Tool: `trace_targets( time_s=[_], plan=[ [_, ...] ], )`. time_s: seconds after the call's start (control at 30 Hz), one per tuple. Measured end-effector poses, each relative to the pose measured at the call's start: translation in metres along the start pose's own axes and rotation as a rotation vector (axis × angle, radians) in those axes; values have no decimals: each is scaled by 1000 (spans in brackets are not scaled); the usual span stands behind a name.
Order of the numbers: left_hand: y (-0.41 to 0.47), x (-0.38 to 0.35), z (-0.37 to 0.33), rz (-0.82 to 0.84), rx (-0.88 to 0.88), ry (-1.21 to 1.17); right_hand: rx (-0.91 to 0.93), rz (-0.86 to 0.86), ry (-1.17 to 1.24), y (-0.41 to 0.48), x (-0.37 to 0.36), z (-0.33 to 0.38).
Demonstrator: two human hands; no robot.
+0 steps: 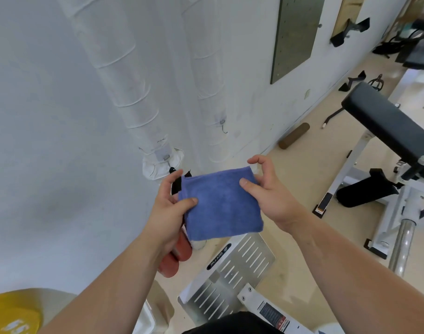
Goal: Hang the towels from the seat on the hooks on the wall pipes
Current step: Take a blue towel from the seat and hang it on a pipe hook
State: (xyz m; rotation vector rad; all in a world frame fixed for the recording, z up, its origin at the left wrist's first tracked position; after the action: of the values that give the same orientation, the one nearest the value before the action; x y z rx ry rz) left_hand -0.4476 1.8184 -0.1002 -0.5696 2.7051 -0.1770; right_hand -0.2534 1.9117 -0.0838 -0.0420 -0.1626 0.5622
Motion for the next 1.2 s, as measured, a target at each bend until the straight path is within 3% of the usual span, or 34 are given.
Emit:
trace_targets(
  time_s=[0.1, 0.3, 0.6, 0.87, 1.2],
  plan=[
    [-2, -3, -7, -100, -45, -74, 35, 129, -85, -7, -13, -4],
    [-12, -6, -9, -184, -102, 25, 21, 142, -95, -8, -15, -15],
    [-33, 20, 9, -61, -37, 337, 17, 145, -184, 9, -40, -22],
    [-4, 65, -27, -5, -143, 744, 32, 279, -563, 35, -98, 4],
    [25, 112, -77, 12, -347, 610, 178, 66, -838, 66, -135, 48]
  ],
)
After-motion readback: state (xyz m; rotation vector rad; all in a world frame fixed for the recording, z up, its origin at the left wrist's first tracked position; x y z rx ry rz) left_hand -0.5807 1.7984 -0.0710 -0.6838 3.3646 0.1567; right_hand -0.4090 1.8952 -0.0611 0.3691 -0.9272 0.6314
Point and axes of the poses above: each hand's wrist, its own y-axis towards the middle knuckle, its own x-axis out of the back of the hand, z = x × y, the point moved 9 cm from there along y, towards the middle knuckle, and after that the axes turned 10 degrees about -y, right-handed, at the moved point
